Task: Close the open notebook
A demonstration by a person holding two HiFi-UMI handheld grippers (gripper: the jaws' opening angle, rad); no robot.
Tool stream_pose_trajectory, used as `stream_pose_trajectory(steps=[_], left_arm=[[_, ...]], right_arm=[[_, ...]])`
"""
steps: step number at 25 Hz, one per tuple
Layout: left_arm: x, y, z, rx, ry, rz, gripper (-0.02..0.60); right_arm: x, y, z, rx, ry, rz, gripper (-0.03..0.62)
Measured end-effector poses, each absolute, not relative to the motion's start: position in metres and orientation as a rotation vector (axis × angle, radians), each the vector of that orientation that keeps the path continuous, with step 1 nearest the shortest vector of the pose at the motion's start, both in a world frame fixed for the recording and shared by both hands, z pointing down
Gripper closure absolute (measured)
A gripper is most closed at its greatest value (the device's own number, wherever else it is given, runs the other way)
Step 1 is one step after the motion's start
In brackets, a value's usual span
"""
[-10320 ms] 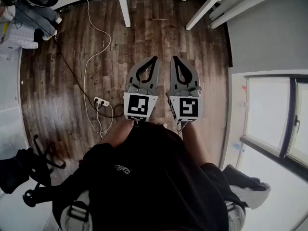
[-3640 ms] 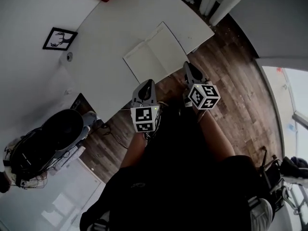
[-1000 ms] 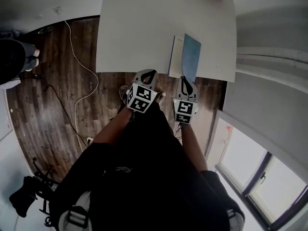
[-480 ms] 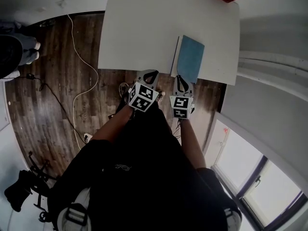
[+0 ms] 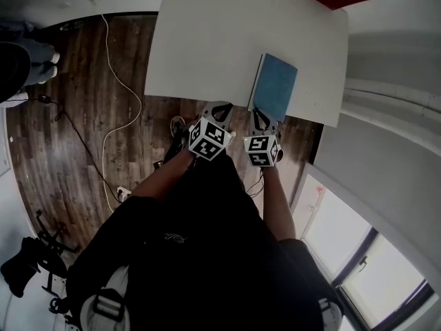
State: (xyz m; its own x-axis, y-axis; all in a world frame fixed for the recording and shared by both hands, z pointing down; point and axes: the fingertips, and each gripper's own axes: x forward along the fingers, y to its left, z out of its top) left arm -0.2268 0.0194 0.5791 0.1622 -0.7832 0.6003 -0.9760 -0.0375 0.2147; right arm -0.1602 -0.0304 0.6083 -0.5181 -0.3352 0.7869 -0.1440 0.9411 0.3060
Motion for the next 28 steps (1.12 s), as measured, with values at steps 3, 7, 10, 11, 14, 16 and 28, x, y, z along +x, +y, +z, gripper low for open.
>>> stream_pose_trajectory(steps=[3,7,10,11,14,16,28], left_arm=[[-0.227,0.022,0.581,1.865,-1.656,0.424,0.578],[-0.228,0.026,0.583,1.868,-1.644,0.418,0.578],[-0.228,0.029,0.585,1.873,-1.633,0.416,0.578],[-0.227,0.030,0.585,1.876,-1.626,0.416,0.578],[-0.225,0.031,0.586,1.878,-1.607,0.403,0.578],[-0.222,0.030,0.586,1.868,-1.603,0.383,0.578],[-0.236,0.025,0.548,1.742,-1.843,0.310,0.578]], right_arm=[[-0.162,-0.028,0.613,0.265,-2.064,-0.330,0.562],[-0.162,-0.025,0.619,0.165,-1.975,-0.506,0.559],[-0.162,-0.024,0.623,0.131,-1.920,-0.599,0.554],[-0.162,-0.025,0.623,0.132,-1.910,-0.615,0.553],[-0.163,-0.024,0.624,0.150,-1.901,-0.651,0.553],[-0.162,-0.020,0.624,0.146,-1.913,-0.663,0.553],[-0.159,0.018,0.566,0.188,-2.288,-0.516,0.519]])
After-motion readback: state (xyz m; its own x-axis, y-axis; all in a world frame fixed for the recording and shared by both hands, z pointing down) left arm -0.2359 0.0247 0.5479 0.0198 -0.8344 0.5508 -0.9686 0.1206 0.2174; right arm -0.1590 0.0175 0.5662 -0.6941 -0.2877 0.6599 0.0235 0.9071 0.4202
